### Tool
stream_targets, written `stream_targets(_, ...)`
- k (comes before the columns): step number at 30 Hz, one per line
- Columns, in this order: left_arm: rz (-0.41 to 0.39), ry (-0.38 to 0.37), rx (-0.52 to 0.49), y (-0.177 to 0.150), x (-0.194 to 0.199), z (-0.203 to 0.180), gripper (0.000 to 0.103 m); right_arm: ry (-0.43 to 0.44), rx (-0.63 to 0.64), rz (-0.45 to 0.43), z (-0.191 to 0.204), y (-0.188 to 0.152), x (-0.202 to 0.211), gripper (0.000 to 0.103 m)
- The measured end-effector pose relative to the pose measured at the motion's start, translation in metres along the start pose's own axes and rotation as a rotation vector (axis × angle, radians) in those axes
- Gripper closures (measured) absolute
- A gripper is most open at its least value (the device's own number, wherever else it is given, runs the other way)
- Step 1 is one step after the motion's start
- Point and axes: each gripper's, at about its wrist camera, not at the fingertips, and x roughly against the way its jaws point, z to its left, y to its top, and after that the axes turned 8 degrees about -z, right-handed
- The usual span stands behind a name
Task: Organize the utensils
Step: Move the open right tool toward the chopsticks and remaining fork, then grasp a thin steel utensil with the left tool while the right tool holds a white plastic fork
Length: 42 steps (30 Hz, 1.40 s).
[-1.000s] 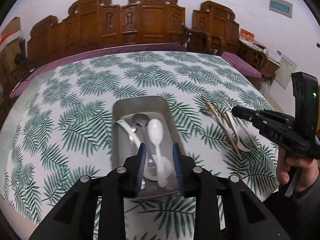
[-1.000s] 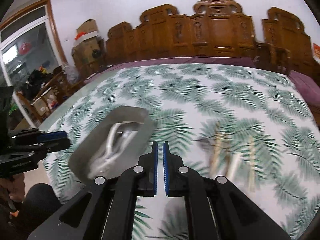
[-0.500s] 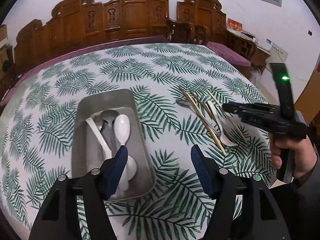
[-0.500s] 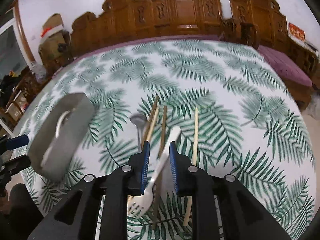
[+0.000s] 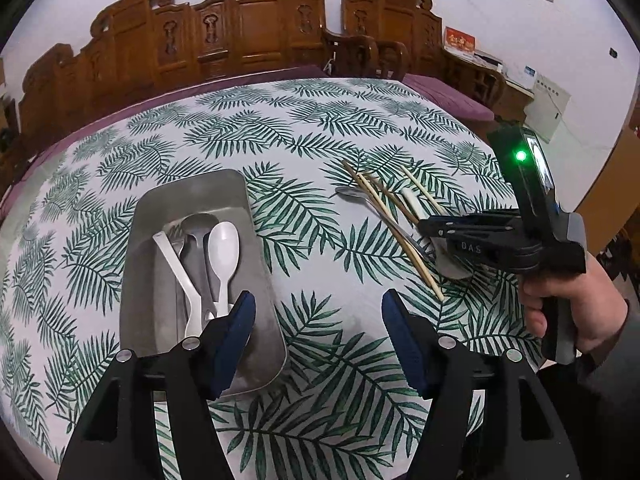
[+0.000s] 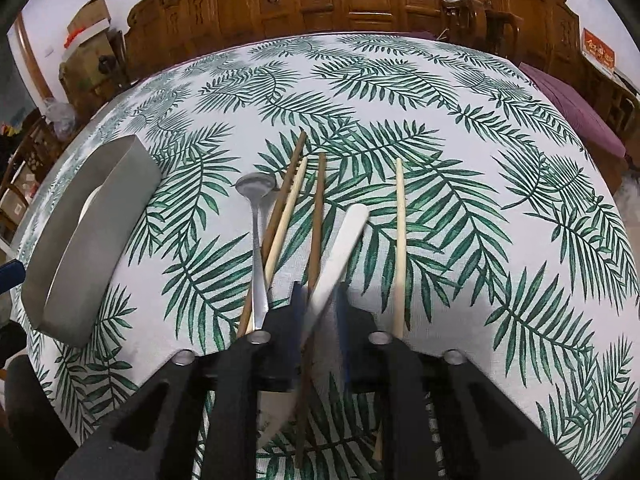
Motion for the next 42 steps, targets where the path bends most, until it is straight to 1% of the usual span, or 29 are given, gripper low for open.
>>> stream_targets(4,0.001,0.002,-0.005,0.003,-0.001,-0.002,0.04,0.016,-0.011,-0.017,-0.003,0.004,0.007,0.094)
stream_targets(9,0.003,0.001,-0.013,0.012,-0.007,-0.007,0.04,0.035,-0.032,-0.064,-0.008,0.011,0.022,0.094)
stream_targets(12,0.003,-0.001,-0.02,0.018,-0.013,-0.011,0.04,0.03,-0.036,-0.087,-0.013,0.016,0.029,0.094)
stream_targets(19,0.003,-0.012,-0.028,0.035,-0.042,-0.027,0.04,0.007,-0.064,-0.108,-0.035,0.021,0.037,0.094)
stream_targets(26,0.009,-0.025,-0.02,0.046,-0.077,-0.042,0.041,0.019,-0.091,-0.114,-0.048,0.024,0.037,0.094)
stream_targets(27,0.011,-0.027,-0.021,0.048,-0.083,-0.044,0.042,0.024,-0.092,-0.116,-0.048,0.024,0.037,0.094)
stream_targets(33,0.045,-0.041,0.01,0.052,-0.115,-0.047,0.058,0.035,-0.104,-0.107,-0.05,0.025,0.038,0.094)
stream_targets(34,0.05,-0.036,0.007,0.052,-0.121,-0.048,0.065,0.035,-0.107,-0.104,-0.05,0.025,0.037,0.094)
stream_targets(35,0.056,-0.027,0.004,0.052,-0.125,-0.047,0.068,0.037,-0.109,-0.105,-0.05,0.025,0.038,0.094)
stream_targets(38,0.081,-0.027,0.035,0.053,-0.143,-0.044,0.07,0.046,-0.112,-0.106,-0.049,0.025,0.038,0.094)
stream_targets(42,0.089,-0.03,0.06,0.055,-0.153,-0.042,0.071,0.053,-0.11,-0.104,-0.047,0.025,0.037,0.094)
